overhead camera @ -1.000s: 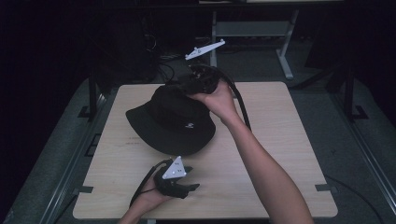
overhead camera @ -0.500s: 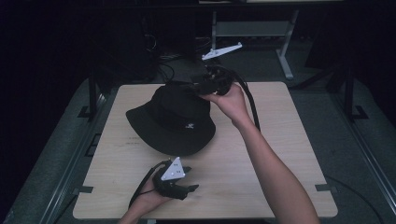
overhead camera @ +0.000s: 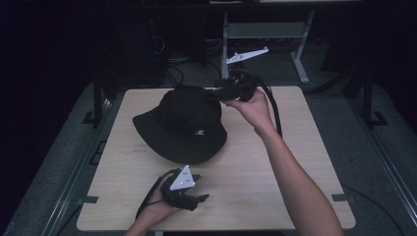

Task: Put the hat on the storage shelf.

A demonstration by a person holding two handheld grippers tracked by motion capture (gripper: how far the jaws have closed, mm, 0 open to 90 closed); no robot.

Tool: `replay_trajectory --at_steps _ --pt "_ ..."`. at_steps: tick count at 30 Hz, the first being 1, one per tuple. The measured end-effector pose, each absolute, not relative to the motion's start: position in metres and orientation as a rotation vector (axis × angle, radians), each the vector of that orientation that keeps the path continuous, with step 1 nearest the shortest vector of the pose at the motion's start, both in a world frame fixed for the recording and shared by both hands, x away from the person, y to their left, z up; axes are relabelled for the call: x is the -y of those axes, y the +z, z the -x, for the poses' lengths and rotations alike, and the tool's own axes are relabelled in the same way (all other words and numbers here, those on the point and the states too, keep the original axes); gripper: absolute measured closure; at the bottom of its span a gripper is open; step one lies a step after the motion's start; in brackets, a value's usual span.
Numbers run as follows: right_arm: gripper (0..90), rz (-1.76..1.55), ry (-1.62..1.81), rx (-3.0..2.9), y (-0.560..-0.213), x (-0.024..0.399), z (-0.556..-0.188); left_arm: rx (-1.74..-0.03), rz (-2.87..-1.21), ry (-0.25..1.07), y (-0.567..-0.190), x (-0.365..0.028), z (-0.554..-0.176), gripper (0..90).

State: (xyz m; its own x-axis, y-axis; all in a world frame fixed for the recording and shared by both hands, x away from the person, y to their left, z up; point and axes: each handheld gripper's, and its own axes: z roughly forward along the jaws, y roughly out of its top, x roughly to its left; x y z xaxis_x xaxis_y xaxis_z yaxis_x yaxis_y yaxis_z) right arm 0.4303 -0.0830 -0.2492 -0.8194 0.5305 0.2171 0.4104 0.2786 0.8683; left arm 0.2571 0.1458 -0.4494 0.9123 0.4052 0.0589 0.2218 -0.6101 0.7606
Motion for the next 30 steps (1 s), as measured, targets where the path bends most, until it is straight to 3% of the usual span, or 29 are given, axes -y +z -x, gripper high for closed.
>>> replay_trajectory --at_steps 30 --pt "25.7 -0.988 1.551 -2.405 -0.271 0.133 -0.423 -0.460 -2.233 0.305 -0.450 -0.148 -0.258 28.9"
